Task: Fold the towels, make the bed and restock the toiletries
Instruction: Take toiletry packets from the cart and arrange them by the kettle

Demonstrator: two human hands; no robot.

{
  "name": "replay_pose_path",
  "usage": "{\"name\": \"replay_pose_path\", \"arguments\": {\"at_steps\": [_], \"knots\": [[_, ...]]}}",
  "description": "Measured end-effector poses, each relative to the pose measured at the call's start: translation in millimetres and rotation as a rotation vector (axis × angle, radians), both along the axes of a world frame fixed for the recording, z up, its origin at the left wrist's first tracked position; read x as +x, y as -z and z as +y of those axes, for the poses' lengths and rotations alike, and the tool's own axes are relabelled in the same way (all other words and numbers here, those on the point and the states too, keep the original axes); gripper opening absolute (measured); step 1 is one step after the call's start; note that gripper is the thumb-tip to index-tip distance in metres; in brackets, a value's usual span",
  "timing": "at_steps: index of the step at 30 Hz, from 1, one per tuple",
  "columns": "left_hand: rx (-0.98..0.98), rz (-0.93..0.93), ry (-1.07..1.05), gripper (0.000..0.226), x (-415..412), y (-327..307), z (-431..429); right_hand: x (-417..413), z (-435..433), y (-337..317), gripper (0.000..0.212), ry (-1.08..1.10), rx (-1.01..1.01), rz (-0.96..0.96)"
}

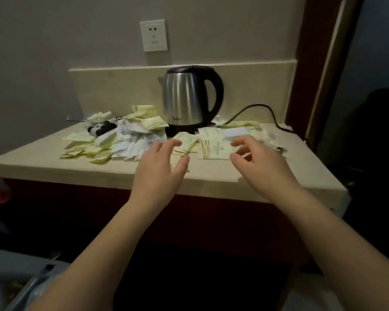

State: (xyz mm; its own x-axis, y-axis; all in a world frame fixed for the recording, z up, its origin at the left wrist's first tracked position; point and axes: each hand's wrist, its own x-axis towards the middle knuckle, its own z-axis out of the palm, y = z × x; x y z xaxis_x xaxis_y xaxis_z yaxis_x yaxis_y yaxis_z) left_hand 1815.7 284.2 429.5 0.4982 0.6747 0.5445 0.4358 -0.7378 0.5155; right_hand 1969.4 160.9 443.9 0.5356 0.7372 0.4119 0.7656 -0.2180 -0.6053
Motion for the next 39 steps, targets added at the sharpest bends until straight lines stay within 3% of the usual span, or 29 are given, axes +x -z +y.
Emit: {"name": "replay_pose_path", "arguments": {"at_steps": [3, 6, 10, 13, 19, 29, 33, 39], "knots": [[-0.004, 0.304, -0.182, 0.073, 25, 9, 40, 39, 64, -10, 0.064, -0.104, -0.203, -0.117], [-0.064, 0.500, -0.186, 0.088, 49, 20, 64, 63, 120, -3, 0.092, -0.157, -0.434, -0.256], [0.003, 0.583, -0.188, 0.090, 65, 11, 95, 87, 167, 9, 0.102, -0.117, -0.586, -0.367], [-0.049, 0.650, -0.134, 0.093, 72, 13, 113, 91, 182, 12, 0.106, -0.131, -0.577, -0.417], [-0.004, 0.674, -0.058, 0.078, 78, 10, 130, 83, 189, 10, 0.105, -0.165, -0.479, -0.419], [-0.029, 0.532, -0.041, 0.046, 61, 15, 124, 71, 190, 8, 0.062, -0.277, -0.398, -0.406], [-0.099, 0.547, -0.124, 0.044, 57, 3, 117, 65, 191, 8, 0.065, -0.318, -0.426, -0.455], [-0.029, 0.650, -0.227, 0.038, 58, -1, 114, 58, 192, 8, 0.067, -0.363, -0.442, -0.453]]}}
